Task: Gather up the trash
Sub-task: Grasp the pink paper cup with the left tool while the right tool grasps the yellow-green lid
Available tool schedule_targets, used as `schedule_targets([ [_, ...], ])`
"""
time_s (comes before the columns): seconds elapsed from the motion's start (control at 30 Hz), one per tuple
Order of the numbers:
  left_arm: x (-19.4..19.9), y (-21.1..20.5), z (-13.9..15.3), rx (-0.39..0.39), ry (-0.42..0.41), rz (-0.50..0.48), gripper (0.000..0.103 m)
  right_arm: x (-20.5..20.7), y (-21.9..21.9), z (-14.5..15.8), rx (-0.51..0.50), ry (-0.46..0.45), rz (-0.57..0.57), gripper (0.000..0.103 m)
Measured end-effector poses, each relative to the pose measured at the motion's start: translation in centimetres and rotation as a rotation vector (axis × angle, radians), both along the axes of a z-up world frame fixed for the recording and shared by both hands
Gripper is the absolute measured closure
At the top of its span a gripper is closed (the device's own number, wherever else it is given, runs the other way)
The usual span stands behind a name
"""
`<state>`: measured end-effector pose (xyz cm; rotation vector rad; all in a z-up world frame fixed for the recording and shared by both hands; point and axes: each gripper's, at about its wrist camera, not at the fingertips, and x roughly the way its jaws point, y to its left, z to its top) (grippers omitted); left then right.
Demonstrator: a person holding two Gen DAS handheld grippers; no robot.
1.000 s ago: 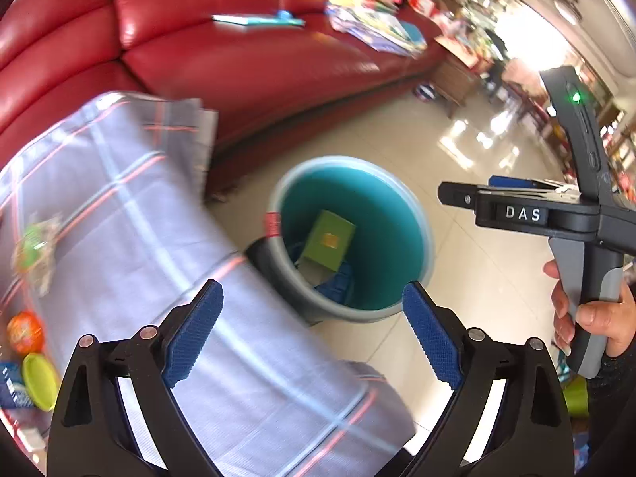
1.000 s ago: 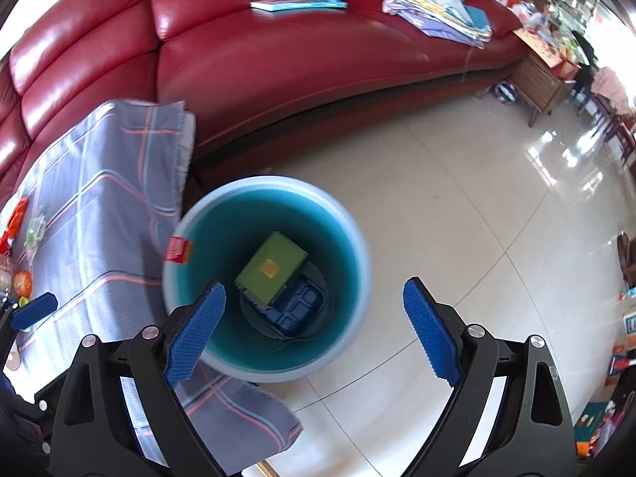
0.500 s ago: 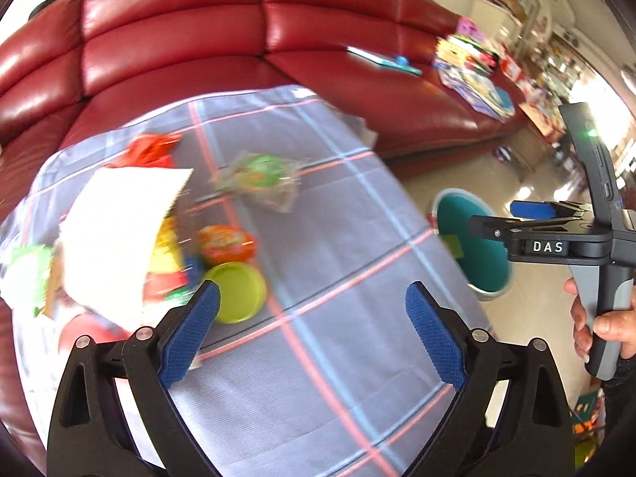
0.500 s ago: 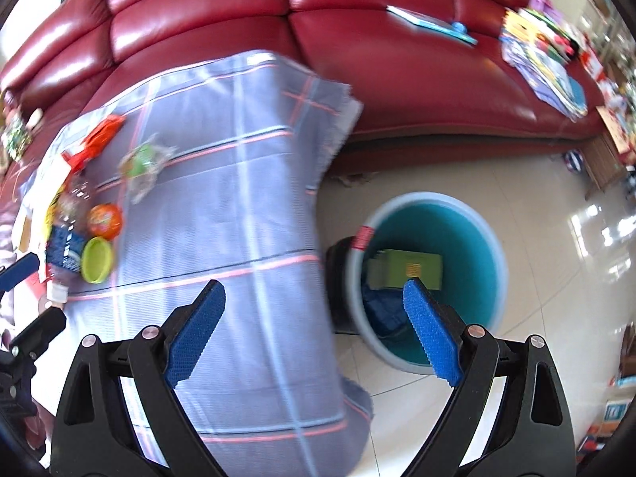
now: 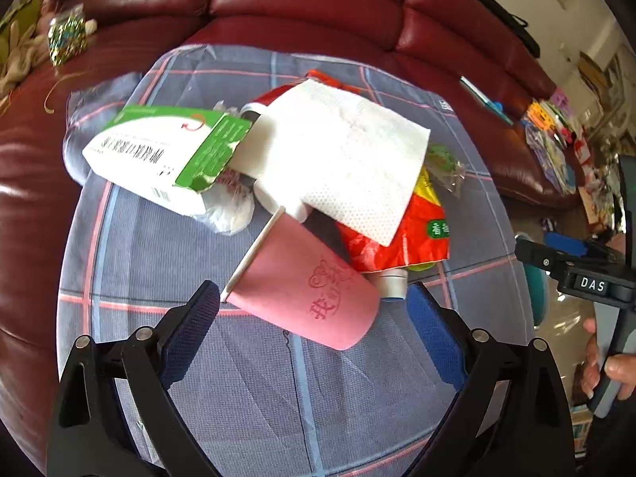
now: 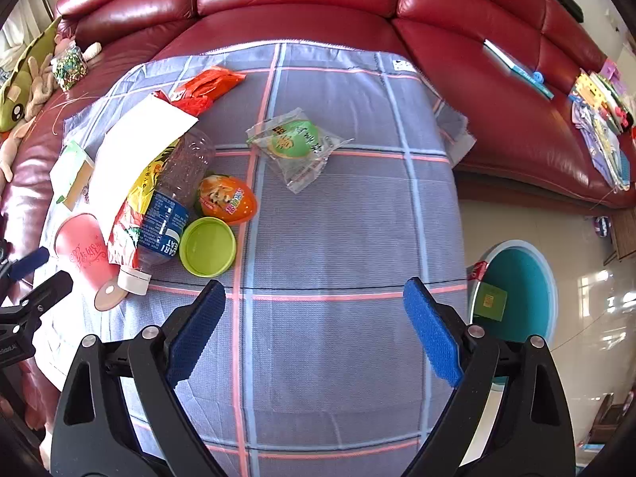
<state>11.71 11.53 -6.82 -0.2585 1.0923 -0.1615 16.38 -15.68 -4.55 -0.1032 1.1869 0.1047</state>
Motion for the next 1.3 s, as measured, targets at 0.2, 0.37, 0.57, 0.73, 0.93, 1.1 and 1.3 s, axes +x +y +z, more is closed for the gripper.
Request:
schedule_targets([
  [0.2,1.1,0.2,-2.0,-0.07,0.057,0.116,0.008,0.4,-0.1,-1.2,-0.002,0.028,-0.014,0.016],
  [0.37,2.0,0.0,-3.5,-0.074,0.091,0.174,0.008,0.7,-0.9,-2.2,-0.003,0.052,-0.034,0.016],
  [0.57,1.7,-1.2,-4.2,-0.038,0.092,0.133,0.031,0.8,-0.9,-3.5,0.002,0.075,-0.038,0.016],
  [0.73,0.4,-1.3,-3.7,0.024,0.058,0.071,0.039,1.2,0.1,-4.2,0.016,0.068,-0.021,0.016],
  [0.93,-0.2,-0.2,-3.7,0.018,0.047,0.063,0.038,2.2,2.7,-6.1,0.045,0.079,0.032,0.044],
  [1.1,-0.6,0.8,-4.0,0.014,0.039,0.053,0.038,3.0,4.6,-7.7,0.044,0.081,0.062,0.051],
  [1.3,-0.8,1.0,-4.0,0.031,0.025,0.034,0.038,4.0,6.4,-8.1,0.049,0.07,0.106,0.065],
])
